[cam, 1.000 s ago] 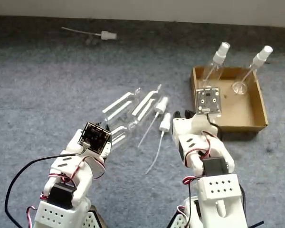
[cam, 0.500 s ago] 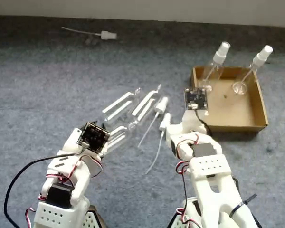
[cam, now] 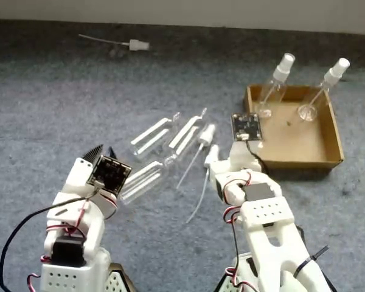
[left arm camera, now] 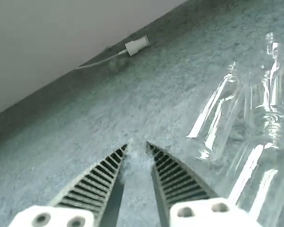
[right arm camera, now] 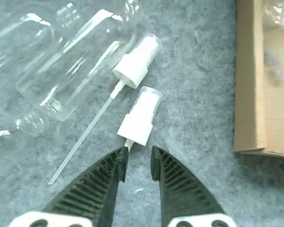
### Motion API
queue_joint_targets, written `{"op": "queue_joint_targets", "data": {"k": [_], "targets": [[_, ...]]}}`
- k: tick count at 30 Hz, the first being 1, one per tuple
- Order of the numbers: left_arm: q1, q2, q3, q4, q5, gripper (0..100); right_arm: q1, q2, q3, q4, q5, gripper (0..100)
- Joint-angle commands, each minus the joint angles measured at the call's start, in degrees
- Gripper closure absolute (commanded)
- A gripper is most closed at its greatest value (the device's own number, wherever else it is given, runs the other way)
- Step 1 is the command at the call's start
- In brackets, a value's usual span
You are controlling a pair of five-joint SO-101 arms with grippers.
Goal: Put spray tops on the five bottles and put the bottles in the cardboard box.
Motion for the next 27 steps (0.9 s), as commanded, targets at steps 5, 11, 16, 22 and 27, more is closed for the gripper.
{"op": "queue_joint_targets", "data": {"k": [5,11,16,22,27], "targets": [[0.92,20.88,-23.78,7.82,-0.62,99,-0.48,-0.22,-2.77,-1.36,-0.44,94.3],[1.80,41.01,-29.76,7.38,-0.79,99,-0.40,-0.22,-2.77,-1.36,-0.44,94.3],[1.54,53.76,-32.75,6.77,-7.21,99,-0.40,-0.22,-2.77,-1.36,-0.44,94.3],[1.36,65.71,-35.30,-0.09,-7.21,99,-0.40,-0.22,-2.77,-1.36,-0.44,94.3],[1.27,76.09,-39.60,-2.73,-7.30,99,-0.40,-0.22,-2.68,-1.36,-0.44,94.3]]}}
